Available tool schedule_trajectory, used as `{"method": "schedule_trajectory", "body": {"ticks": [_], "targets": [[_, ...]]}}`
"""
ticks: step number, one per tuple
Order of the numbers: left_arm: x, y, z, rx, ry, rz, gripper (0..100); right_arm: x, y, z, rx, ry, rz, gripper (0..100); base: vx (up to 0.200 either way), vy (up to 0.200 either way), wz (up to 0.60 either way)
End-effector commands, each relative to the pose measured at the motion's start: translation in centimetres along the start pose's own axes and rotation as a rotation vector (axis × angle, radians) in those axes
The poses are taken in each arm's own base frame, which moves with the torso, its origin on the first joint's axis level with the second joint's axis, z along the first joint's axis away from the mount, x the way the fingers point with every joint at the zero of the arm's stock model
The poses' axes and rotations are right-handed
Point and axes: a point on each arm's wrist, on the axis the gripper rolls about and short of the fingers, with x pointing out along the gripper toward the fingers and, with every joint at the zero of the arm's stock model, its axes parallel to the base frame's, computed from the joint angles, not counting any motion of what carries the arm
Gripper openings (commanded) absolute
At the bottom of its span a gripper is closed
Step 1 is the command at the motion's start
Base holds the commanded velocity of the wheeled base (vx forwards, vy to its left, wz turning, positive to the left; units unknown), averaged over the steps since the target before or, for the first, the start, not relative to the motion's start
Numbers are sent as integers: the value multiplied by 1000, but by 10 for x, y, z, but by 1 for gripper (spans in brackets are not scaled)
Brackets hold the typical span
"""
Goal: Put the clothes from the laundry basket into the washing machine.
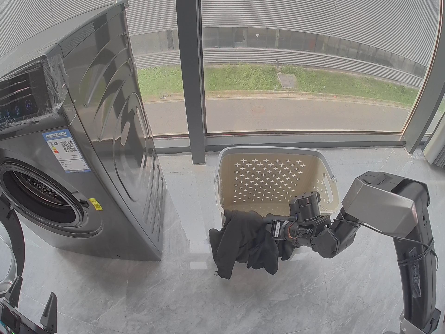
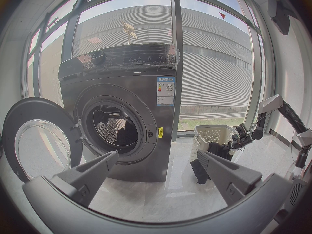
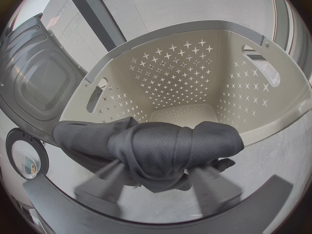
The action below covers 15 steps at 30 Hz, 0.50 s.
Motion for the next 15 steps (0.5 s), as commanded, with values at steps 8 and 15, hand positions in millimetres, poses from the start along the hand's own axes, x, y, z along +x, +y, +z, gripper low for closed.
{"method": "schedule_trajectory", "body": {"ticks": [8, 15], "targets": [[0, 0, -4, -1, -2, 1, 100, 4, 1, -4, 3, -1, -10, 0, 0, 0, 0], [0, 0, -4, -2, -2, 1, 100, -49, 14, 24, -10, -87, 38, 0, 0, 0, 0]]}}
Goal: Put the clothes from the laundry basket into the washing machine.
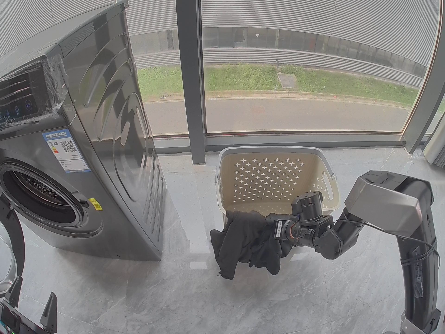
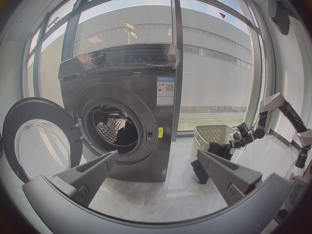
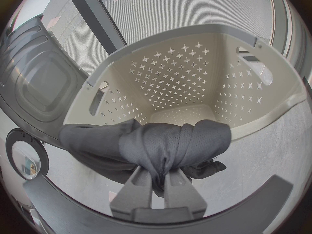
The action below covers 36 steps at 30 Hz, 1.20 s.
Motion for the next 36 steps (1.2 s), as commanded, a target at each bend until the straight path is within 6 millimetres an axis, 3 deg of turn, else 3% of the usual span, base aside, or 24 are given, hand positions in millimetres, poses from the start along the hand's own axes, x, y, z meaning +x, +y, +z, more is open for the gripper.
{"method": "schedule_trajectory", "body": {"ticks": [1, 8, 10, 11, 19, 24, 26, 30, 36], "targets": [[0, 0, -4, -1, -2, 1, 100, -54, 14, 30, -8, -88, 51, 0, 0, 0, 0], [0, 0, -4, -1, -2, 1, 100, -132, 27, 48, -27, -199, 137, 0, 0, 0, 0], [0, 0, -4, -1, -2, 1, 100, -134, 28, 48, -29, -205, 143, 0, 0, 0, 0], [0, 0, -4, -1, -2, 1, 100, -157, 33, 45, -50, -235, 178, 0, 0, 0, 0], [0, 0, -4, -1, -2, 1, 100, -210, 45, 34, -77, -276, 269, 0, 0, 0, 0], [0, 0, -4, -1, -2, 1, 100, -237, 45, 38, -108, -328, 306, 0, 0, 0, 0], [0, 0, -4, -1, -2, 1, 100, -258, 47, 39, -112, -370, 345, 0, 0, 0, 0], [0, 0, -5, 0, 0, 1, 100, -277, 50, 41, -123, -406, 384, 0, 0, 0, 0], [0, 0, -5, 0, 0, 1, 100, -280, 50, 41, -180, -432, 376, 0, -67, 0, 0]]}}
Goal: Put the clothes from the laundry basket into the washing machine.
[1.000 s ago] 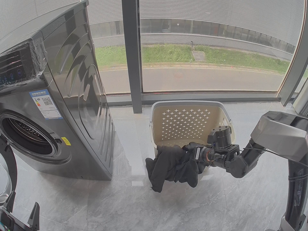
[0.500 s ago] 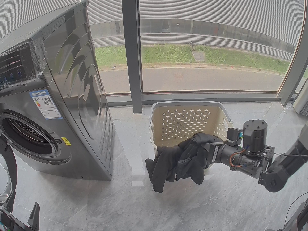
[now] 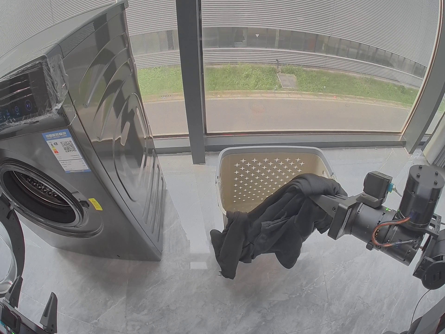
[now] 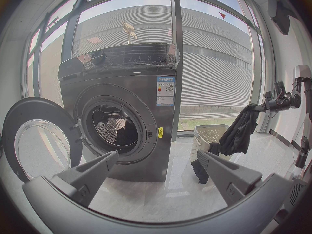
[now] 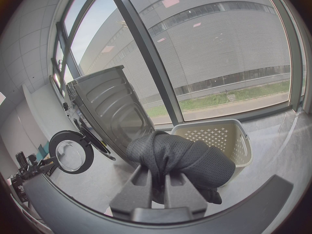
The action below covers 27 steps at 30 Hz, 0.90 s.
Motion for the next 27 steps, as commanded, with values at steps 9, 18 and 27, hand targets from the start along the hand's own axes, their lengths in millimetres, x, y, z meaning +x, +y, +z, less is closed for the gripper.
{"method": "schedule_trajectory", "body": {"ticks": [9, 18, 27], "targets": [[0, 0, -4, -2, -1, -1, 100, -17, 3, 9, -11, -60, -19, 0, -200, 0, 0], [0, 0, -4, -2, -2, 0, 100, -16, -1, 8, -57, -76, -166, 0, -89, 0, 0], [0, 0, -4, -3, 0, -1, 100, -15, -2, 7, -59, -85, -215, 0, 0, 111, 0]]}}
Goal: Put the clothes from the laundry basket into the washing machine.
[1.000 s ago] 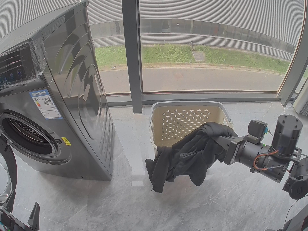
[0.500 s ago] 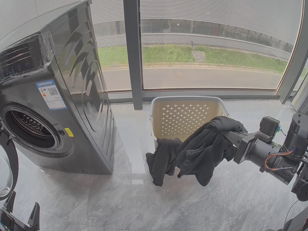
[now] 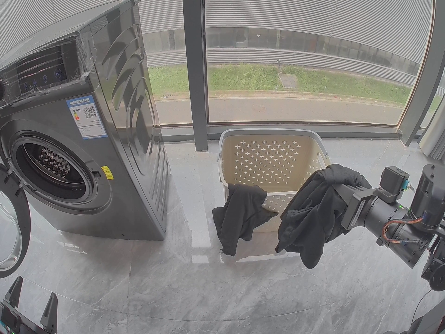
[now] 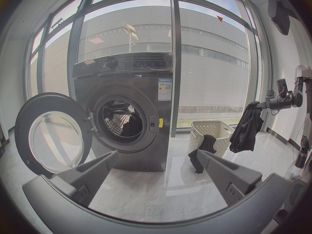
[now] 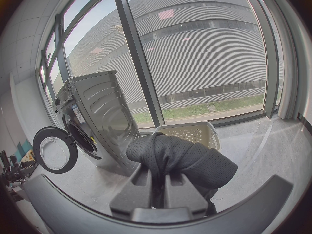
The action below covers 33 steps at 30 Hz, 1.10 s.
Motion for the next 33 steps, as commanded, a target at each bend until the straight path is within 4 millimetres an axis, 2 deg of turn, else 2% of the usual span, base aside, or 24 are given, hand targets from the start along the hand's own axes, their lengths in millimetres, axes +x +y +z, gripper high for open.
{"method": "schedule_trajectory", "body": {"ticks": [1, 33], "targets": [[0, 0, -4, -2, -1, 0, 100, 1, 0, -1, -2, 4, 3, 0, 0, 200, 0], [0, 0, -4, -3, 1, 0, 100, 1, 4, -1, 4, 4, 46, 0, 0, 200, 0]]}}
